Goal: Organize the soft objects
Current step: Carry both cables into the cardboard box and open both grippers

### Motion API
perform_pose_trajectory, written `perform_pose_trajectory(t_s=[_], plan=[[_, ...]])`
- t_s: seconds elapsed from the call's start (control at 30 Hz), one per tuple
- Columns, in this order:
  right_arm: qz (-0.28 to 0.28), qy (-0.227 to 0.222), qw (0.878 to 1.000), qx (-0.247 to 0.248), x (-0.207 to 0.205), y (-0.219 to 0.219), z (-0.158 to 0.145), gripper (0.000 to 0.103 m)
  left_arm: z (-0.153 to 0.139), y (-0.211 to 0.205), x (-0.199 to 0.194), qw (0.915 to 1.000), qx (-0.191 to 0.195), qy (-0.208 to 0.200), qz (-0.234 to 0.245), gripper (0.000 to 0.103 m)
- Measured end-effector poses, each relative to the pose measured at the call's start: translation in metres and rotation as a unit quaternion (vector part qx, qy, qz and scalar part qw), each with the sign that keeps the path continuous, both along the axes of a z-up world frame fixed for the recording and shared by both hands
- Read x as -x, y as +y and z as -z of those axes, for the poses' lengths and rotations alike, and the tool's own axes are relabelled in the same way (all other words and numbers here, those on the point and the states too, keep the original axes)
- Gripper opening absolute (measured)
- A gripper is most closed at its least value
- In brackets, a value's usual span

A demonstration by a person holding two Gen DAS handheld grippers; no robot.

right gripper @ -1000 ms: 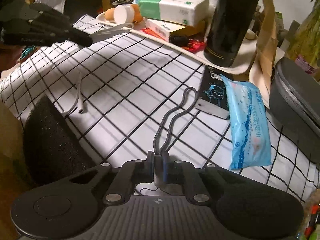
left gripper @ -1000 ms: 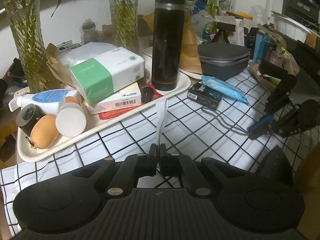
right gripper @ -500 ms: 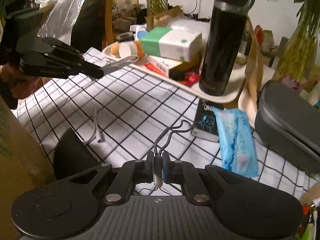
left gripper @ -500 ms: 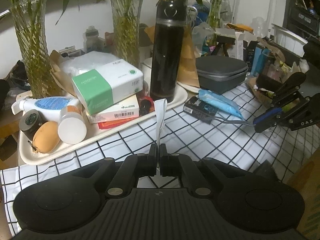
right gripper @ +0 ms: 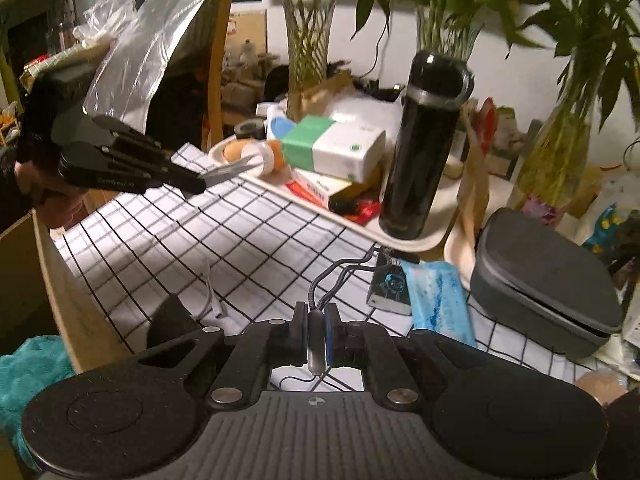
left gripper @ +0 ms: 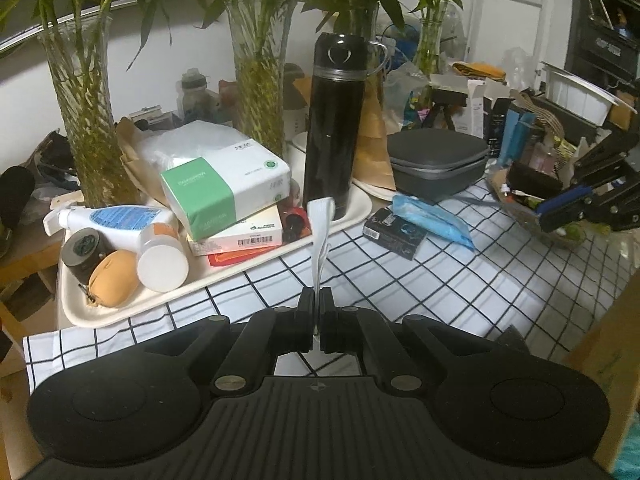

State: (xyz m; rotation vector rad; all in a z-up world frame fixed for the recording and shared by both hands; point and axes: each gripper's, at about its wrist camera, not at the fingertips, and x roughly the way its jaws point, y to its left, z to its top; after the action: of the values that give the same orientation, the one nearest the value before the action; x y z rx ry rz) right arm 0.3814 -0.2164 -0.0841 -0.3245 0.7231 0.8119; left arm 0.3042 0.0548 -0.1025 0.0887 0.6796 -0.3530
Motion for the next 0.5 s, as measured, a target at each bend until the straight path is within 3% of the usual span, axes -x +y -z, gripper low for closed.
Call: perform_pose_trajectory(t_s=[0.5], plan=[[0.009,-0.036,0.999,-0.029,0.064,-0.013,-0.035,0.010,-0.021,-0.010,0.045,0.9996,0.001,-0.021,-0.017,0.003]])
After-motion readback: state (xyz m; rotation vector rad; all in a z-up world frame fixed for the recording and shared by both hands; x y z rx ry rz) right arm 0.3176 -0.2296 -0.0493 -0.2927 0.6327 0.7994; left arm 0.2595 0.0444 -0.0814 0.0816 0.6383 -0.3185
